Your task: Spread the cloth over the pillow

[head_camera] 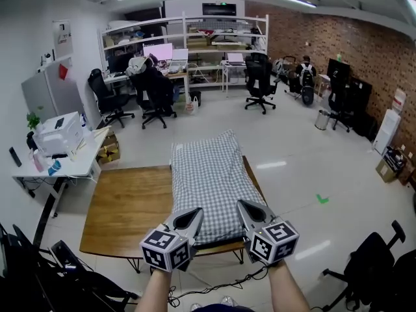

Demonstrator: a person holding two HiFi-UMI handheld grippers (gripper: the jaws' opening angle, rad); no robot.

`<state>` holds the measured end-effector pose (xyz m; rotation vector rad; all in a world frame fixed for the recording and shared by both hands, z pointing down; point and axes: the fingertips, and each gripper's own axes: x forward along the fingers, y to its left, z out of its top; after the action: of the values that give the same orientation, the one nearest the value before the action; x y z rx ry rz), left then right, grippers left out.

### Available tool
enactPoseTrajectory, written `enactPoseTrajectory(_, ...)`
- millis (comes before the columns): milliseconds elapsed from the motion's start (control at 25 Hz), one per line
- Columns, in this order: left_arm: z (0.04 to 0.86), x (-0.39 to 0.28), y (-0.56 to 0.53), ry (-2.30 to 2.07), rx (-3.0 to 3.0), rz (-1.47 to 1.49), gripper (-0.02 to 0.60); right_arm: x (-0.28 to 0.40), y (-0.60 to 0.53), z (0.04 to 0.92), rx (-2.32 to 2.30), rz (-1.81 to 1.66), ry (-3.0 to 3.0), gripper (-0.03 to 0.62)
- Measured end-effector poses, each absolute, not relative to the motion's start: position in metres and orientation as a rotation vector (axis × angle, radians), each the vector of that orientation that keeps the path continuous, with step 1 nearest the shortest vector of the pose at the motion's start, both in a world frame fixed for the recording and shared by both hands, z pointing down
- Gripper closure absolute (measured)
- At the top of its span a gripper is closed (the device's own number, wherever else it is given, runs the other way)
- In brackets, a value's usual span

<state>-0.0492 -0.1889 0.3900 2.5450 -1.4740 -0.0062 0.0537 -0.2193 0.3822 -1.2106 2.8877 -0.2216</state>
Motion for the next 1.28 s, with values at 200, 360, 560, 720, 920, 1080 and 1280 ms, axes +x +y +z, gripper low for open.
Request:
enactPoseTrajectory(200, 0.392, -0.053, -0.187, -1.482, 2.537, -0.001, 0.577, 0.043, -0.214, 0.386, -1.165, -0.256, 2.903, 0.586)
enactPoseTrajectory(360, 0.389, -0.053, -0.186, -1.467, 2.536, -0.004, 0.577, 0.043, -0.213, 0.383, -1.167, -0.265, 2.907, 0.586)
enactPoseTrajectory(560, 0.386, -0.055, -0.187, -1.467, 2.553, -0.014, 0.577, 0.039, -0.214, 0.384, -1.153, -0.261, 2.922, 0.586)
enactPoseTrajectory(720, 0.386, -0.059, -0.187, -1.470, 2.552, -0.017, 0.577, 0.034, -0.215, 0.383, -1.148, -0.252, 2.925, 0.586)
enactPoseTrajectory(920, 0.387, -0.058, -0.186, -1.467, 2.553, -0.018, 0.577, 0.030, -0.215, 0.381, -1.124, -0.253, 2.931, 0.586)
enactPoseTrajectory(1080, 0.386, -0.062, -0.185, -1.480, 2.540, -0.028, 0.577, 0.028, -0.213, 0.379, -1.099, -0.249, 2.937, 0.586)
enactPoseTrajectory(1280, 0.390, -0.066, -0.183, -1.481, 2.527, -0.029, 0.577, 0.024, -0.212, 0.383, -1.098, -0.268, 2.942, 0.586)
